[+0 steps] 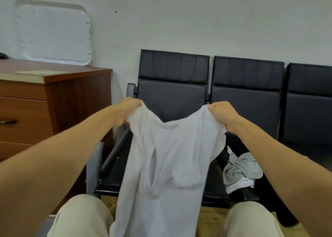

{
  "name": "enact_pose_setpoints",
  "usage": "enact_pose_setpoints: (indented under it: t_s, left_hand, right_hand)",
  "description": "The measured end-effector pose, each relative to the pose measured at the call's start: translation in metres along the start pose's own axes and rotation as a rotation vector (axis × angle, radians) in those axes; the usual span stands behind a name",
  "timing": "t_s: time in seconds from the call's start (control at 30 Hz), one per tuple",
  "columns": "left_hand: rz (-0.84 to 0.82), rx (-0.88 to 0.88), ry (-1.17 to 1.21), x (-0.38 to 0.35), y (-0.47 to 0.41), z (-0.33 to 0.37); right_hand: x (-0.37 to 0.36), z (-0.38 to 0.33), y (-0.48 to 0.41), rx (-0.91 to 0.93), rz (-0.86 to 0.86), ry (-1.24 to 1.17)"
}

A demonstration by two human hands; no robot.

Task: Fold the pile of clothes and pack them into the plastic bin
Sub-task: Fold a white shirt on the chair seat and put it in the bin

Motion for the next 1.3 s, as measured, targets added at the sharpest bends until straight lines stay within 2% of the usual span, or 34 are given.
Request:
enact_pose_setpoints:
  t_s: [0.03,0.1,0.2,0.27,0.33,0.43,0.53,0.6,0.7,0.83,0.9,0.97,1.07,1.13,1.2,1.23,1.3]
  left_hand:
    - [0.076,0.002,-0.265,0.012,-0.003,-0.003]
    - [0.151,-0.014,-0.583,0.027,-0.007,-0.009]
    - [0.139,-0.015,-0.817,0.033,-0.005,-0.019]
    - [0.133,-0.012,-0.882,0.031,-0.007,-0.021]
    - [0.144,-0.024,-0.827,0.029,-0.013,-0.024]
    - [0.169,0.006,-0.623,0.026,-0.019,-0.035]
    - [0.191,0.045,-0.504,0.021,-0.022,-0.046]
    - [0.134,0.086,-0.576,0.013,-0.021,-0.05]
    - [0.056,0.137,-0.757,0.004,-0.02,-0.061]
    - [0.006,0.189,-0.833,0.001,-0.018,-0.078]
    - [-0.023,0.202,-0.839,-0.004,-0.017,-0.082]
    - [-0.06,0.205,-0.754,-0.01,-0.018,-0.085]
    - [-0.089,0.213,-0.469,-0.014,-0.015,-0.086]
    - [-0.081,0.256,-0.321,-0.01,-0.02,-0.093]
    - [-0.198,0.239,-0.546,-0.016,-0.033,-0.098]
    - [-0.21,0.2,-0.681,-0.015,-0.043,-0.102]
    - [-0.179,0.091,-0.789,-0.015,-0.057,-0.1]
  right_hand:
    - [0.007,0.007,-0.001,0.013,0.077,0.166]
    - [0.018,0.024,0.001,0.004,0.144,0.343]
    - [0.022,0.04,0.001,-0.047,0.102,0.535]
    - [0.016,0.044,-0.003,-0.017,0.042,0.607]
    - [0.005,0.045,-0.007,0.035,-0.052,0.691]
    - [-0.027,0.049,-0.003,0.076,-0.329,0.816]
    - [-0.034,0.055,0.001,0.078,-0.419,0.841]
    - [-0.034,0.064,0.001,0.032,-0.437,0.911]
    - [-0.031,0.07,-0.001,0.062,-0.372,0.819]
    - [-0.038,0.09,0.002,0.026,-0.423,0.797]
    - [-0.035,0.094,-0.002,0.028,-0.382,0.789]
    - [-0.031,0.093,-0.008,0.015,-0.334,0.78]
    - [-0.032,0.1,-0.019,-0.057,-0.339,0.755]
    - [-0.034,0.104,-0.024,-0.059,-0.353,0.65]
    - [-0.036,0.104,-0.029,-0.041,-0.38,0.536]
    - [-0.038,0.104,-0.032,-0.026,-0.392,0.554]
    - [-0.036,0.106,-0.04,0.006,-0.358,0.684]
Point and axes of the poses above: each hand's wrist, its own y-axis away from the middle knuckle, its own x-axis out of the back of the hand, z = x × y, the point moved 9 cm from there along -y, towards the middle knuckle, and after that the axes turned 14 degrees about -z, right-handed, at the moved point
